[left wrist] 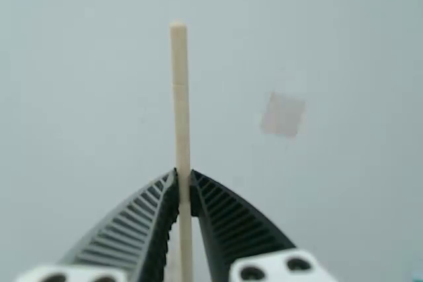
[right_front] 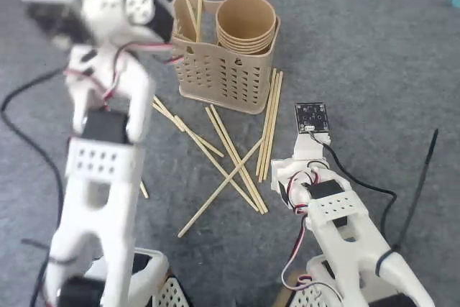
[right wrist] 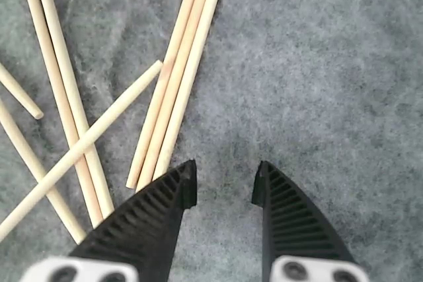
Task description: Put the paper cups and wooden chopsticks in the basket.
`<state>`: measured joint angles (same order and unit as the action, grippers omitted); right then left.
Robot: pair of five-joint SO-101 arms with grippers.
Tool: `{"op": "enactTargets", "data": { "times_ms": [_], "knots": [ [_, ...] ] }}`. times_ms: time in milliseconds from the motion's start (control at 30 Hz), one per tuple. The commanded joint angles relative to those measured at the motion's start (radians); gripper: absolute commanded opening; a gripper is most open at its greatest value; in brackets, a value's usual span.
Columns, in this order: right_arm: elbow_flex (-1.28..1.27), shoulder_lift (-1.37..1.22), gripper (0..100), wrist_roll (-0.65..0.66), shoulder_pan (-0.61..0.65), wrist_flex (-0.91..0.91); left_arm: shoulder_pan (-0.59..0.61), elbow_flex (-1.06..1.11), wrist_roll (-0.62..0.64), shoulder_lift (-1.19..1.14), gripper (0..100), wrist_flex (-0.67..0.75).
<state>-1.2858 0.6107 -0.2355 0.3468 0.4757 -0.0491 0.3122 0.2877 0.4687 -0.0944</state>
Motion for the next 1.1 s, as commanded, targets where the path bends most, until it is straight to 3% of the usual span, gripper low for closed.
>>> {"op": "enactTargets", "data": {
  "times_ms": [0,200,467,633,900,1067],
  "knots": [
    [0.005,0.041,15.4,0.017,-0.013,-0.01,0.02,-0.071,-0.006,-0.114,1,0.005],
    [0.005,0.041,15.4,0.018,-0.013,-0.015,0.058,-0.074,-0.006,-0.196,2,0.005],
    [0.005,0.042,15.4,0.018,-0.013,-0.016,0.101,-0.068,-0.002,-0.252,23,-0.005],
    [0.005,0.042,15.4,0.02,-0.013,-0.016,0.106,-0.073,-0.005,-0.203,21,-0.092],
    [0.005,0.041,15.4,0.017,-0.015,-0.016,0.104,-0.071,-0.003,0.146,16,-0.568],
    [0.005,0.041,15.4,0.015,-0.015,-0.013,0.129,-0.068,-0.006,0.339,14,-1.076]
  ]
}}
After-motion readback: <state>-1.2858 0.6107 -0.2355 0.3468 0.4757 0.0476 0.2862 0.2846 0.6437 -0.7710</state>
